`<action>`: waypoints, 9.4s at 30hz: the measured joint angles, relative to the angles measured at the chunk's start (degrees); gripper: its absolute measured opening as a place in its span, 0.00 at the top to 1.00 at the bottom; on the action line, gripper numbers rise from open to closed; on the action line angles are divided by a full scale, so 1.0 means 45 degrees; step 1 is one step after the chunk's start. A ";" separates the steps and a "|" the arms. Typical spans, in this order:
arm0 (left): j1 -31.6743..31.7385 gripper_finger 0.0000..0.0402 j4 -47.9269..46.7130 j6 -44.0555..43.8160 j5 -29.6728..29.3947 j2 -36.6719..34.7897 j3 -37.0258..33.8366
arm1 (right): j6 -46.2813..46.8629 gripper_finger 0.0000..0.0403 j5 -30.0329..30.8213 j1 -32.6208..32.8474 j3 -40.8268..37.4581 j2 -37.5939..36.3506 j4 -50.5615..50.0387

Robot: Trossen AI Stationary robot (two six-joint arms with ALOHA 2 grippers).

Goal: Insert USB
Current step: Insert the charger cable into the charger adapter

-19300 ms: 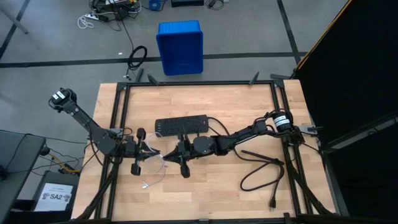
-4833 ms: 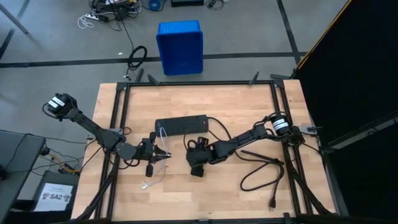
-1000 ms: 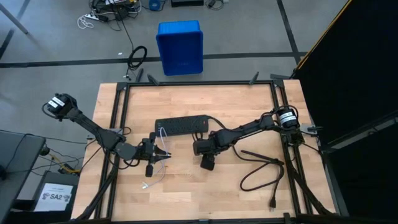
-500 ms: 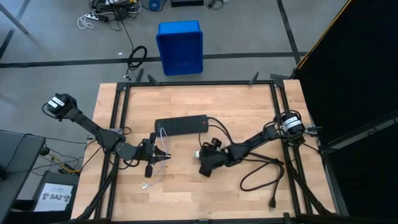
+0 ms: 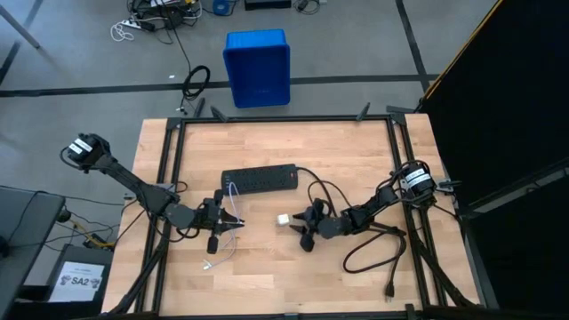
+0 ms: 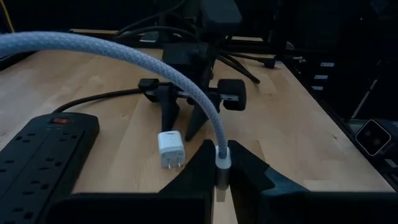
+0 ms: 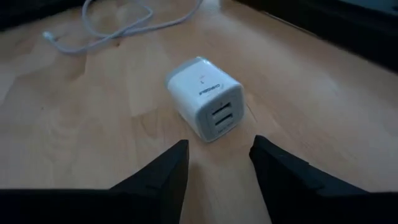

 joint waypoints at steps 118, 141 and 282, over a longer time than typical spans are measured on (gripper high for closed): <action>0.0000 0.98 0.0085 0.0005 0.0044 0.0068 0.0000 | -0.4872 0.48 -0.3209 -0.2185 0.8793 -0.1259 -1.4924; 0.0000 0.98 0.0075 0.0039 0.0044 0.0068 0.0000 | -0.8483 0.48 -0.5029 -0.2830 0.8939 -0.1040 -1.5449; -0.0150 0.98 0.3625 0.1583 0.0843 0.0136 0.0005 | -0.3298 0.71 0.1078 0.0684 0.7199 0.1505 -0.2505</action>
